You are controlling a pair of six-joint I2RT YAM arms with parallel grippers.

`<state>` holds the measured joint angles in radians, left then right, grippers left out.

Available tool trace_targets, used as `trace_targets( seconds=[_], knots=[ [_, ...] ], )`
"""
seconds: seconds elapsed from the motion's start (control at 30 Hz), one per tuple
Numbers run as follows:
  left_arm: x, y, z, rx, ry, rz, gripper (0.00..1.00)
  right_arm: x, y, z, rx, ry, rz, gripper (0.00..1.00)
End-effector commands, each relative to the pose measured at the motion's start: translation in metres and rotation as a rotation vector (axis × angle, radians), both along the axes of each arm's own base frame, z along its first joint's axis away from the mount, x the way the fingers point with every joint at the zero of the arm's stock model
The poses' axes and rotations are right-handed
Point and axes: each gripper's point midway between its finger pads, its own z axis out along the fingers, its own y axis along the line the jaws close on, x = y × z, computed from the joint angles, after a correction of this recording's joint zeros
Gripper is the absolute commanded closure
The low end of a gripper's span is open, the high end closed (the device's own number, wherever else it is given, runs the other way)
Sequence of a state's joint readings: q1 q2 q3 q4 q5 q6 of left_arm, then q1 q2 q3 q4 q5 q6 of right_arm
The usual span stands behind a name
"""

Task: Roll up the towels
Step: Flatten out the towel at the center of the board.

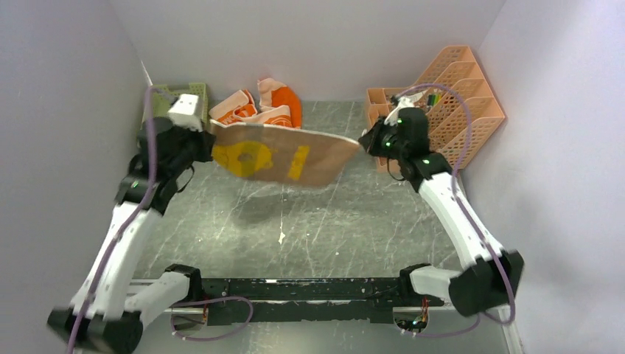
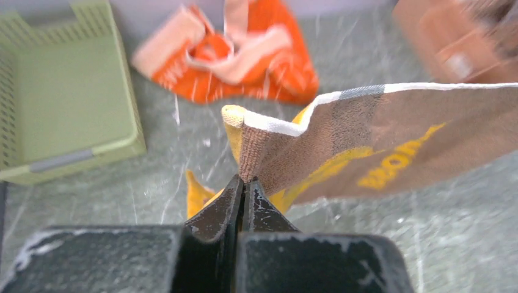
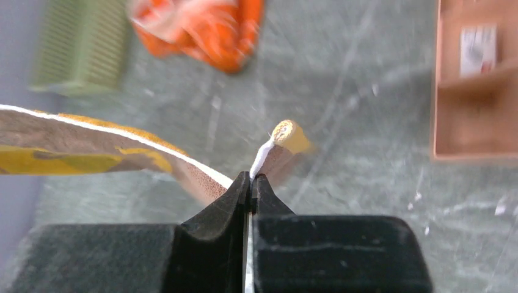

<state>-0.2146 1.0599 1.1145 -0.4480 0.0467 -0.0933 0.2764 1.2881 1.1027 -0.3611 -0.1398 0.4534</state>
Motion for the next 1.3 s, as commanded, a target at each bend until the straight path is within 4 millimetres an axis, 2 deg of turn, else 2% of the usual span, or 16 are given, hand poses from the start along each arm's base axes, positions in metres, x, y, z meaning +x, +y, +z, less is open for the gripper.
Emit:
trace_targets(
  seconds=[0.0, 0.07, 0.17, 0.27, 0.33, 0.4, 0.5, 0.57, 0.7, 0.73, 0.77, 0.8, 0.9, 1.0, 1.13, 1.27],
  knots=[
    [-0.049, 0.012, 0.063, -0.140, -0.190, 0.054, 0.93, -0.041, 0.005, 0.065, 0.060, -0.116, 0.072, 1.00],
    [-0.087, 0.011, 0.076, -0.203, -0.250, 0.022, 0.93, -0.064, 0.004, 0.072, 0.077, -0.126, 0.093, 1.00],
    [-0.122, 0.020, 0.061, -0.240, -0.228, 0.057, 0.93, -0.094, -0.002, 0.068, 0.072, -0.112, 0.104, 1.00],
    [-0.144, 0.030, 0.050, -0.245, -0.203, 0.094, 0.93, -0.115, -0.007, 0.062, 0.070, -0.091, 0.115, 1.00],
    [-0.146, 0.034, 0.044, -0.243, -0.185, 0.123, 0.93, -0.119, -0.008, 0.058, 0.072, -0.088, 0.116, 1.00],
    [-0.135, 0.032, 0.031, -0.229, -0.136, 0.128, 0.93, -0.113, -0.008, 0.053, 0.067, -0.093, 0.100, 1.00],
    [-0.101, 0.022, -0.003, -0.188, -0.004, 0.121, 0.93, -0.086, -0.003, 0.047, 0.066, -0.098, 0.077, 1.00],
    [-0.074, 0.022, -0.027, -0.152, 0.082, 0.159, 0.93, -0.060, 0.004, 0.042, 0.071, -0.096, 0.064, 1.00],
    [-0.015, 0.039, -0.046, -0.071, 0.106, 0.309, 0.92, 0.010, 0.028, 0.020, 0.088, -0.071, 0.054, 1.00],
    [-0.001, 0.044, -0.049, -0.048, 0.102, 0.351, 0.86, 0.029, 0.036, 0.013, 0.098, -0.067, 0.065, 0.92],
    [0.010, 0.051, -0.049, -0.025, 0.097, 0.397, 0.75, 0.049, 0.045, 0.010, 0.096, -0.072, 0.083, 0.69],
    [0.020, 0.057, -0.049, 0.001, 0.106, 0.439, 0.62, 0.064, 0.051, 0.003, 0.072, -0.056, 0.110, 0.58],
    [0.036, 0.066, -0.043, 0.060, 0.136, 0.498, 0.44, 0.084, 0.051, -0.002, 0.008, -0.055, 0.122, 0.41],
    [0.028, 0.061, -0.040, 0.047, 0.124, 0.448, 0.17, 0.070, 0.037, -0.004, -0.025, -0.108, 0.089, 0.31],
    [-0.004, 0.032, -0.090, -0.036, 0.255, 0.303, 0.04, 0.023, 0.037, -0.048, 0.039, 0.004, 0.112, 0.37],
    [-0.036, 0.012, -0.134, -0.182, 0.348, 0.265, 0.13, -0.035, 0.049, -0.111, 0.091, 0.152, 0.165, 0.47]
  ],
)
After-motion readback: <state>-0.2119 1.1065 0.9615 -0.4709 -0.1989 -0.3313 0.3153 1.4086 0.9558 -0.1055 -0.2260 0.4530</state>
